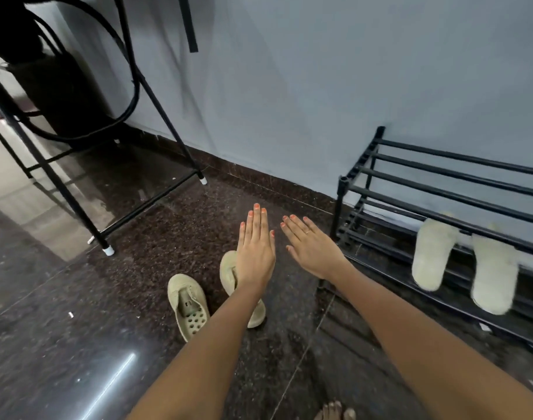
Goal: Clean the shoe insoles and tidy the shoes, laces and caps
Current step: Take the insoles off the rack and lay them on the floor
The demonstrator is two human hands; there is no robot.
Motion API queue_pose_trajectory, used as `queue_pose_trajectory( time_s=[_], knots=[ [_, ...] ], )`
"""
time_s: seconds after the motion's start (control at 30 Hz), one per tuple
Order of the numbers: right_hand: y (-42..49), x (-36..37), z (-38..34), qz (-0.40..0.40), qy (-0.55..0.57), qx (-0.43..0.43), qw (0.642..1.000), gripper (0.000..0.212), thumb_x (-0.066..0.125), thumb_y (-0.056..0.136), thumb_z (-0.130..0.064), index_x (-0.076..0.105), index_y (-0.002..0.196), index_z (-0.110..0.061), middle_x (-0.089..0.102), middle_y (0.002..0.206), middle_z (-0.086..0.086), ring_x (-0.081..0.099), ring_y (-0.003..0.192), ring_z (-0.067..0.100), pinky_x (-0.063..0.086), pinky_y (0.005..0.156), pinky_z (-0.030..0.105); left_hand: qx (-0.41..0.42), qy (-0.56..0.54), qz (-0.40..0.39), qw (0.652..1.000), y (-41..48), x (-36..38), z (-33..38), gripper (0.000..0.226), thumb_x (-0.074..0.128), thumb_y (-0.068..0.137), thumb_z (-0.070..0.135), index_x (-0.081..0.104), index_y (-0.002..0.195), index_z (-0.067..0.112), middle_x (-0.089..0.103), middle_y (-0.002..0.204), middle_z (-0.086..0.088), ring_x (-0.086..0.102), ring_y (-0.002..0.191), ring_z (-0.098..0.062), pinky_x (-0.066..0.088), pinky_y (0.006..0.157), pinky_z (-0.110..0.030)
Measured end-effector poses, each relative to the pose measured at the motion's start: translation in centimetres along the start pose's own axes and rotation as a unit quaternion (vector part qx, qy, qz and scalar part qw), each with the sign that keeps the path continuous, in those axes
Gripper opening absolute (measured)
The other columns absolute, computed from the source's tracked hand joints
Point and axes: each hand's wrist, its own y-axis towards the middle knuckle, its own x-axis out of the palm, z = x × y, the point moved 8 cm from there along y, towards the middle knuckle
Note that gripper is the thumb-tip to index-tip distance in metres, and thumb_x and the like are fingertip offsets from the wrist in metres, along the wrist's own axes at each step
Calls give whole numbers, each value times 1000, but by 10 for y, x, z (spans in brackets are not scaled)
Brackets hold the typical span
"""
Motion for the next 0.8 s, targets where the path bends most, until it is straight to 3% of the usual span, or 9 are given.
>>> queue_pose_trajectory(
  time_s=[0.07,0.17,0.2,0.27,0.33,0.57,0.67,0.73,0.8],
  knots=[
    [-24,3,7,-13,-6,-11,1000,53,14,100,-31,6,144,-3,5,154,12,4,142,22,-1,115,34,26,-2,-3,1000,-9,2,17,51,27,93,24,47,132,-2,48,138,-17,50,125,-27,40,101,-41],
    [-64,-3,34,-49,5,30,998,55,17,92,-31,45,131,-3,47,137,12,43,128,22,33,106,37,57,-23,-13,998,-19,1,45,51,27,93,23,48,131,-4,50,136,-19,53,122,-30,41,98,-45],
    [-78,-9,42,-50,-5,33,998,55,18,92,-31,47,129,-4,49,136,11,44,127,22,34,105,37,64,-30,-19,997,-22,-1,56,51,27,93,24,48,130,-5,50,135,-20,53,121,-31,42,97,-46],
    [-109,-16,56,-54,-24,14,998,51,17,99,-30,22,141,-3,21,150,12,19,140,23,11,115,34,83,-37,-29,995,-29,-7,80,53,20,98,25,50,128,-6,52,133,-21,55,119,-32,43,95,-47],
    [-141,-25,78,-87,-8,66,994,52,11,100,-32,3,144,-6,1,154,11,-1,142,21,-6,114,32,105,-36,-36,993,-35,-17,106,62,6,101,27,52,126,-6,54,131,-21,56,118,-32,46,93,-46],
    [-236,-27,127,-81,38,217,972,85,-22,73,-44,6,145,-6,5,154,12,4,142,22,-2,115,32,215,-53,-78,972,-48,-26,185,67,0,102,28,54,125,-4,56,130,-18,58,116,-29,50,89,-42],
    [-267,-6,158,-49,94,339,935,55,8,98,-35,15,144,-6,16,153,11,14,141,21,8,115,30,246,-61,-78,964,-48,-14,217,62,4,101,27,47,132,-4,47,139,-17,51,124,-29,44,98,-39],
    [-284,11,180,-18,144,417,897,45,26,100,-25,25,140,-4,29,148,12,26,137,21,19,111,30,265,-64,-106,956,-46,6,239,54,7,101,28,20,146,1,17,154,-12,23,142,-24,20,114,-32],
    [-299,34,201,16,191,486,853,39,33,98,-20,38,132,-3,43,138,14,40,127,24,34,100,32,261,-77,-132,953,-38,35,255,51,12,103,29,1,149,7,-2,158,-7,0,146,-19,2,116,-28]
  ],
)
